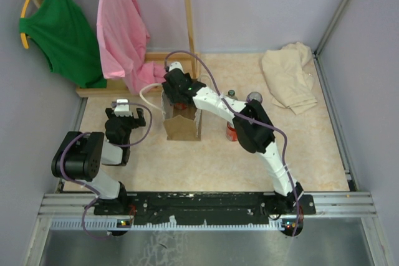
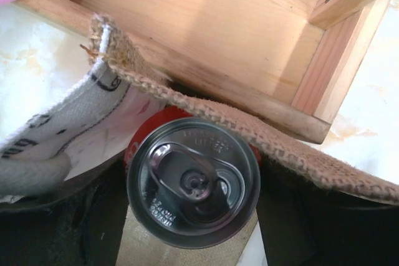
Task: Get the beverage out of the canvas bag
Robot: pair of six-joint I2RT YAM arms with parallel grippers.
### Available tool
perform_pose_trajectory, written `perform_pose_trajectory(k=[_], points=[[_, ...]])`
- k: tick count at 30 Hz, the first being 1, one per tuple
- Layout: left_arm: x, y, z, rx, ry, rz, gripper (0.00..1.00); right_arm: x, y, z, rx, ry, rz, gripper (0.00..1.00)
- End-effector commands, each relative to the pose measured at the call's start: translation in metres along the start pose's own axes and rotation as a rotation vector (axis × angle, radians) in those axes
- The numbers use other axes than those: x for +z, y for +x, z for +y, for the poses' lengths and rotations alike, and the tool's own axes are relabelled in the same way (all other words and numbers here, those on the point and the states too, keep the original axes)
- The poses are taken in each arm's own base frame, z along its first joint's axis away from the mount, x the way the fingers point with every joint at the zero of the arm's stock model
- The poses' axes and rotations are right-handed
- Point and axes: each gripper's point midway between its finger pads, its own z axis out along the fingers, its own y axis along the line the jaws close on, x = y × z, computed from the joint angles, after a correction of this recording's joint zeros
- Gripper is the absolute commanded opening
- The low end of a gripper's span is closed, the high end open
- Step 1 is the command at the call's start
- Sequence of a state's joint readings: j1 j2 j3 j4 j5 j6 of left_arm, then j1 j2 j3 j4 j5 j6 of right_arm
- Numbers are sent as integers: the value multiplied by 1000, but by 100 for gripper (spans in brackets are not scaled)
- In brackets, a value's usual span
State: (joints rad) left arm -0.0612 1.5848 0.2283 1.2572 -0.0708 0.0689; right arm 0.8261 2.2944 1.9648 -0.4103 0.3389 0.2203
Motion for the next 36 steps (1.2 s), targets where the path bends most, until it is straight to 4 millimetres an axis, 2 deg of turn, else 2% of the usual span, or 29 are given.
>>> perform_pose_trajectory(k=[1, 7, 8, 9, 17, 27, 30, 36], points=[[5, -8, 0, 2, -4, -30, 100, 4, -17, -4, 16, 25, -51, 62], [5, -8, 0, 3, -3, -31, 100, 6, -2, -5, -30, 17, -19, 30], [5, -8, 0, 3, -3, -30, 100, 6, 3, -7, -34, 19, -12, 6], [5, -8, 0, 2, -3, -30, 100, 4, 3, -9, -31, 29, -16, 0], [5, -8, 0, 2, -3, -30, 100, -12, 20, -8, -32, -18, -3, 0], [4, -8, 0, 2, -3, -29, 100, -27, 12, -2, -36, -53, -19, 0], [4, -8, 0, 3, -3, -29, 100, -27, 7, -1, -43, -55, -27, 0], [5, -8, 0, 3, -3, -29, 100, -39, -29, 0, -65, -61, -84, 0]])
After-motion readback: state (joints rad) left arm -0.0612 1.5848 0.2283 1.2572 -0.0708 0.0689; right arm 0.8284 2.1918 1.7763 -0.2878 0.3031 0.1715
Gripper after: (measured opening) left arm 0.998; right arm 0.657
